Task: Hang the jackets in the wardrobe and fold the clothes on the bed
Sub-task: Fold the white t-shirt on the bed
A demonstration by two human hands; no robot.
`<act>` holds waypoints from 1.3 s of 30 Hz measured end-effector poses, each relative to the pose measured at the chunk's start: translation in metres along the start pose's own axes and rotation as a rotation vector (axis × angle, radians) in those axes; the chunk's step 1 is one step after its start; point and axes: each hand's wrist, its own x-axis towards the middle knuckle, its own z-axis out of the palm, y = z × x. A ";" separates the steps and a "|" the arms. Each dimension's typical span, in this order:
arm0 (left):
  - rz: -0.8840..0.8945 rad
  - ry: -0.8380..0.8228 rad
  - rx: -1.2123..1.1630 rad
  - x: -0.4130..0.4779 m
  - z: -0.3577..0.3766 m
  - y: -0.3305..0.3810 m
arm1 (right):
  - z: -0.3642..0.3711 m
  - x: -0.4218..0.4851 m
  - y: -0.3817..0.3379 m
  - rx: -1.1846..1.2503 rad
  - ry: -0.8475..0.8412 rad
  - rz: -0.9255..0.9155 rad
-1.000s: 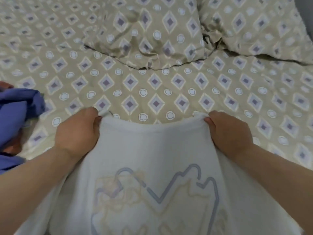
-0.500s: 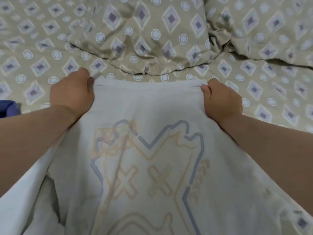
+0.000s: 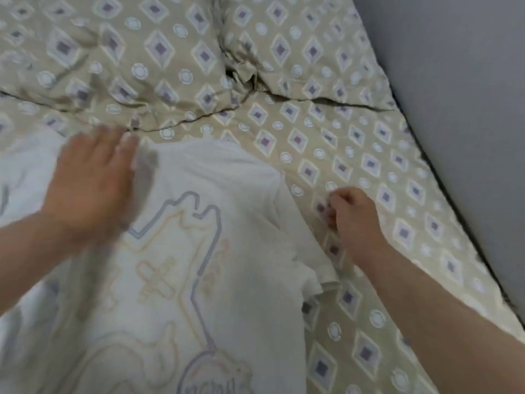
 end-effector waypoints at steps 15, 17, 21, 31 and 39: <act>-0.064 -0.145 -0.612 -0.057 0.007 0.203 | -0.028 -0.034 0.044 0.359 -0.073 0.536; -0.019 -0.204 -0.505 -0.055 0.008 0.203 | -0.042 0.009 0.037 0.461 0.063 0.575; 0.016 -0.290 -0.290 -0.051 0.009 0.206 | -0.050 0.048 0.022 0.543 0.263 0.545; -0.010 -0.338 -0.251 -0.049 0.011 0.207 | -0.041 -0.006 0.037 0.110 -0.265 0.520; -0.004 -0.323 -0.214 -0.050 0.010 0.207 | -0.063 0.016 0.048 -0.056 -0.092 0.165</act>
